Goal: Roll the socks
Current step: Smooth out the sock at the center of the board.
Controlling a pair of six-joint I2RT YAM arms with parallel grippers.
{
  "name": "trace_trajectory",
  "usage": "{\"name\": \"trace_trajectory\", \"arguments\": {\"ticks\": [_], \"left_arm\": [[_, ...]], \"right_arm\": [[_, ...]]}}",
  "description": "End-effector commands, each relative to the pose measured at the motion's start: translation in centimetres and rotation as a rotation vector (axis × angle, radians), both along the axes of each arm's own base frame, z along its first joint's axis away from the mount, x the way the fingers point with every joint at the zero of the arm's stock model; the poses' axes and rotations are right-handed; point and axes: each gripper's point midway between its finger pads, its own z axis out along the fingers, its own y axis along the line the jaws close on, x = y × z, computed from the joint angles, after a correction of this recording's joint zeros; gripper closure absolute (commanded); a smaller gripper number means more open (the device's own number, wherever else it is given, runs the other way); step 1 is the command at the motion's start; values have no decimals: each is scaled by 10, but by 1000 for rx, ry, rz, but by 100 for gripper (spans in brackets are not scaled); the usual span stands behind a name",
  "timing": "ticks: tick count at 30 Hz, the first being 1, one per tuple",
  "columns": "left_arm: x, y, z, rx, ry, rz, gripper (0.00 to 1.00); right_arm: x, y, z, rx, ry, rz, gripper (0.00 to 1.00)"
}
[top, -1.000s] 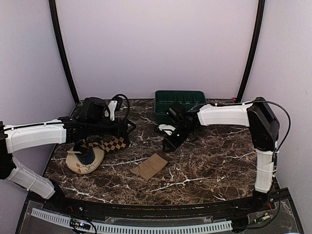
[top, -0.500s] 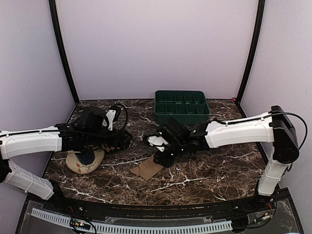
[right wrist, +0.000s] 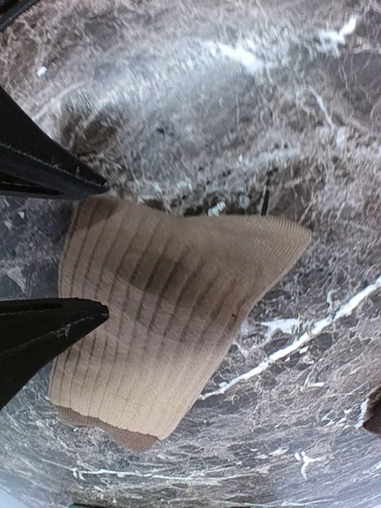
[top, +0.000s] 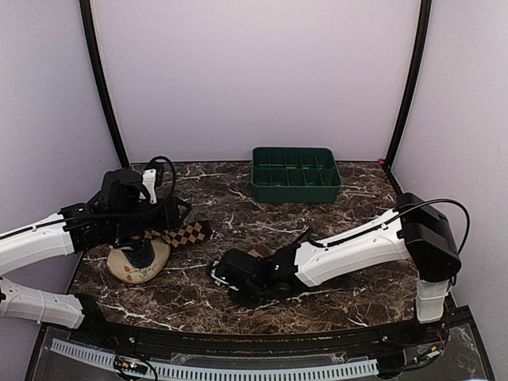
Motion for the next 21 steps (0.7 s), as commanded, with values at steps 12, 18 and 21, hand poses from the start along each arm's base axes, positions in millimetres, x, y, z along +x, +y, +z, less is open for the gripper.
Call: {"name": "trace_trajectory", "arguments": {"ticks": [12,18,21], "left_arm": [[-3,19,-4,-7,-2,42,42],[-1,16,-8,-6,7,34,43],[-1,14,-7,-11,4,25,43]], "right_arm": [[1,20,2,-32,-34,69,58],[5,22,7,7,-46,48,57],[19,22,32,142,-40,-30,60]]}}
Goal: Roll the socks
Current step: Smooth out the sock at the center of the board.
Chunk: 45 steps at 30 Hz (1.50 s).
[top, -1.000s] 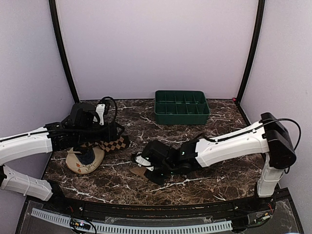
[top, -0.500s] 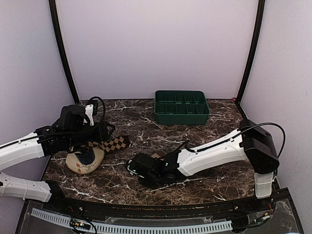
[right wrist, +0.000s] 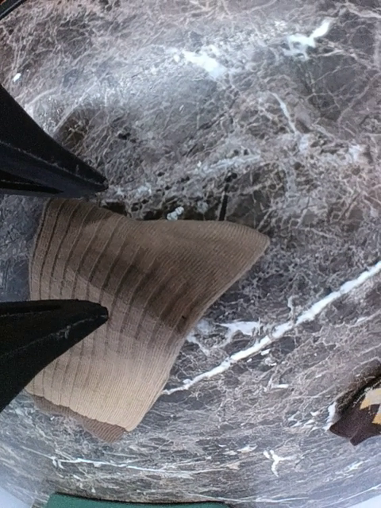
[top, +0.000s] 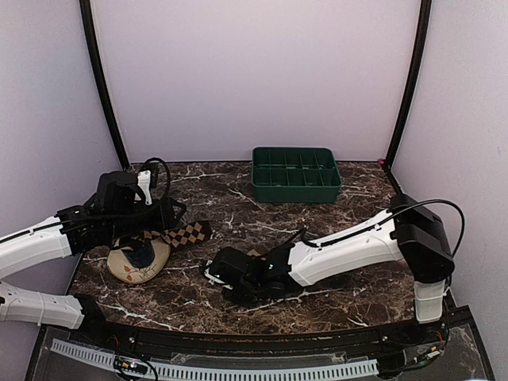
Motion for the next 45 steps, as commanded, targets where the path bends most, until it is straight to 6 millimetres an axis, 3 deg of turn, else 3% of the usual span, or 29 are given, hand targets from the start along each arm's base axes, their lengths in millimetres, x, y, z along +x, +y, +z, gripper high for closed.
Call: {"name": "trace_trajectory", "arguments": {"ticks": [1,6,10,14,19,24,30,37,45], "left_arm": [[0,-2,-2,-9,-3,-20,43],[-4,-17,-3,-14,-13,-113,44],[-19,-43,-8,-75,-4,-278,44],[-33,-64,-22,-113,34,-397,49],[-53,-94,-41,-57,55,-541,54],[-67,-113,-67,-6,102,-632,66],[-71,-127,-96,68,150,-678,69],[-66,-141,-113,137,183,-694,71],[-62,-141,-142,235,261,-665,74]], "right_arm": [[21,8,46,240,19,-105,62],[41,-4,80,501,103,-218,70],[53,-22,82,598,132,-289,73],[62,-32,80,738,281,-376,79],[74,-45,75,901,436,-433,85],[84,-52,72,1044,568,-461,89],[88,-44,58,1095,674,-455,89],[95,-45,39,1096,716,-501,90],[105,-51,15,1051,732,-557,91]]}}
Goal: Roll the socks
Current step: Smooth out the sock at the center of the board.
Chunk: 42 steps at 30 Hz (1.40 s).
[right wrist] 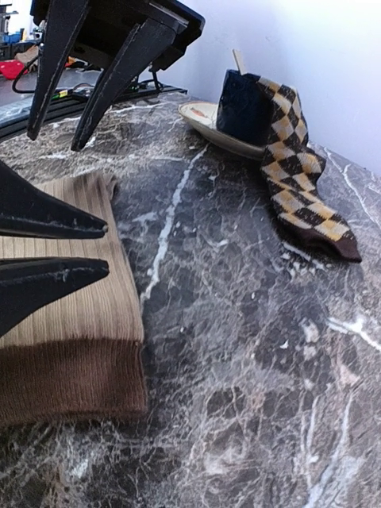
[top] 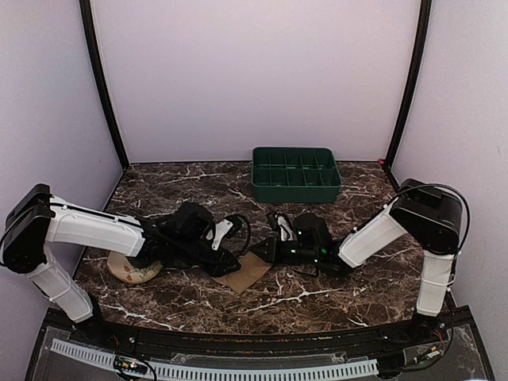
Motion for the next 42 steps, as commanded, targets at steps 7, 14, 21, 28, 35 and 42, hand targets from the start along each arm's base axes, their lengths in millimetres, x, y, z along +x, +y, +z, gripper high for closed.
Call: {"name": "trace_trajectory", "arguments": {"ticks": [7,14,21,28,35,42], "left_arm": [[1,6,-37,157,49,24,79],[1,19,-53,230,81,72,84],[-7,28,-61,237,116,98,86],[-11,32,-55,207,126,114,86],[-16,29,-52,165,165,134,87],[-15,15,-42,93,212,158,88]], "right_arm": [[13,-2,-24,-27,47,-18,91],[23,-11,-42,-127,60,-56,92],[35,-22,-55,-220,47,-79,92],[43,-26,-70,-305,36,-79,92],[63,-24,-54,-411,-88,-65,91],[76,-27,9,-482,-303,-30,74]]}}
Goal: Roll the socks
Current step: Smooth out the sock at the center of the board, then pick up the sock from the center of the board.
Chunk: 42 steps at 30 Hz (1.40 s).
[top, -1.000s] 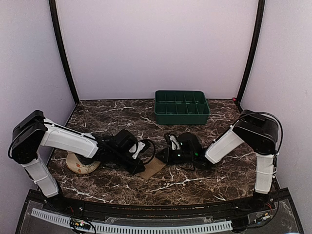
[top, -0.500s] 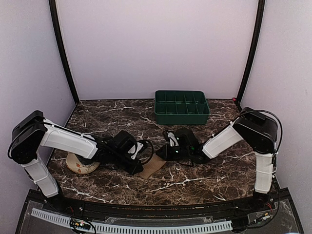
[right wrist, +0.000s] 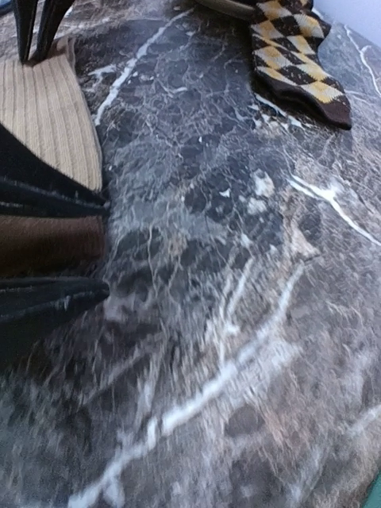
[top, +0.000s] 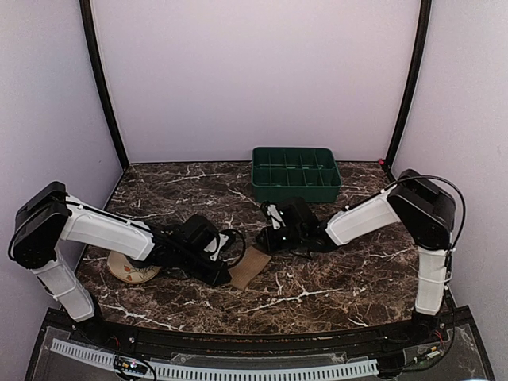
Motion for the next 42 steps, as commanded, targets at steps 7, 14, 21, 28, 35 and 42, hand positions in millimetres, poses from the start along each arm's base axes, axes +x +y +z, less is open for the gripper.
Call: {"name": "trace_trajectory", "arguments": {"ticks": [7,14,21,28,35,42], "left_arm": [[-3,-15,40,-150,24,53,85],[13,-2,93,-186,-110,130,58],[23,40,108,-141,-249,259,46],[18,75,100,-107,-281,361,44],[13,99,105,-123,-315,425,44],[8,108,107,-152,-325,446,44]], "right_arm": [[-7,-14,83,-86,-243,94,66],[-54,1,88,-229,-324,195,64],[-97,21,80,-339,-338,294,61],[-144,53,59,-503,-387,447,58],[-161,63,32,-611,-406,516,57],[-161,61,15,-679,-399,543,57]]}}
